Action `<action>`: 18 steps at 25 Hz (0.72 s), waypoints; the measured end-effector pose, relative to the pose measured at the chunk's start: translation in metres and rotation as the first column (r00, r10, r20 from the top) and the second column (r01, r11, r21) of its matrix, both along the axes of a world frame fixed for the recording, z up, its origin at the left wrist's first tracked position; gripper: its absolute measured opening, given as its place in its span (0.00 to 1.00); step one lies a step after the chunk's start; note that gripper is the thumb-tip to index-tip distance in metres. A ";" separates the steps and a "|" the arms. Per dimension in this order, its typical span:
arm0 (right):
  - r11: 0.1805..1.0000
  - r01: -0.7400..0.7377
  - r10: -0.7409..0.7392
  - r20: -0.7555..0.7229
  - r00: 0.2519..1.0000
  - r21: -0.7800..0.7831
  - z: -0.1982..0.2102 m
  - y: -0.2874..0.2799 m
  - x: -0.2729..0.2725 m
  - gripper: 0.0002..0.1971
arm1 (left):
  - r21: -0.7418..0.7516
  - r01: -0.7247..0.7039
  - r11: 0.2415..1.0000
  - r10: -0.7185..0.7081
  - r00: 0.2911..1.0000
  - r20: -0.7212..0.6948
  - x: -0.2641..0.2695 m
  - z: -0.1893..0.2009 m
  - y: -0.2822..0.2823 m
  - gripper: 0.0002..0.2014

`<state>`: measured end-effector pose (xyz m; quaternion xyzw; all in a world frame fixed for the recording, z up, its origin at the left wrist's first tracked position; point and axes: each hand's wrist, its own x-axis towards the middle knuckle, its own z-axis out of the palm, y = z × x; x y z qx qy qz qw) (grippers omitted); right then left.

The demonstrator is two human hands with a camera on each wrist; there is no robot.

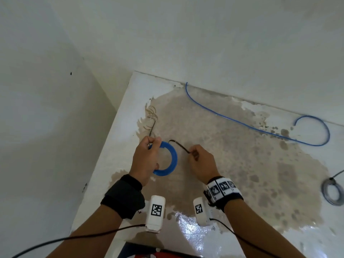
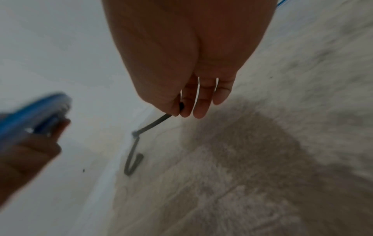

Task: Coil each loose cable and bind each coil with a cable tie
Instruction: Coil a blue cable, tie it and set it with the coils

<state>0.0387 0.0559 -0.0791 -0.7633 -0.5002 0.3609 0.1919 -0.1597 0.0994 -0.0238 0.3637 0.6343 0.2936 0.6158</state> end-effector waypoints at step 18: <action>0.911 0.240 -0.062 -0.465 0.883 0.335 0.150 -0.174 0.212 0.08 | 0.199 0.068 0.978 -0.058 0.997 -0.054 0.296 0.072 -0.109 0.14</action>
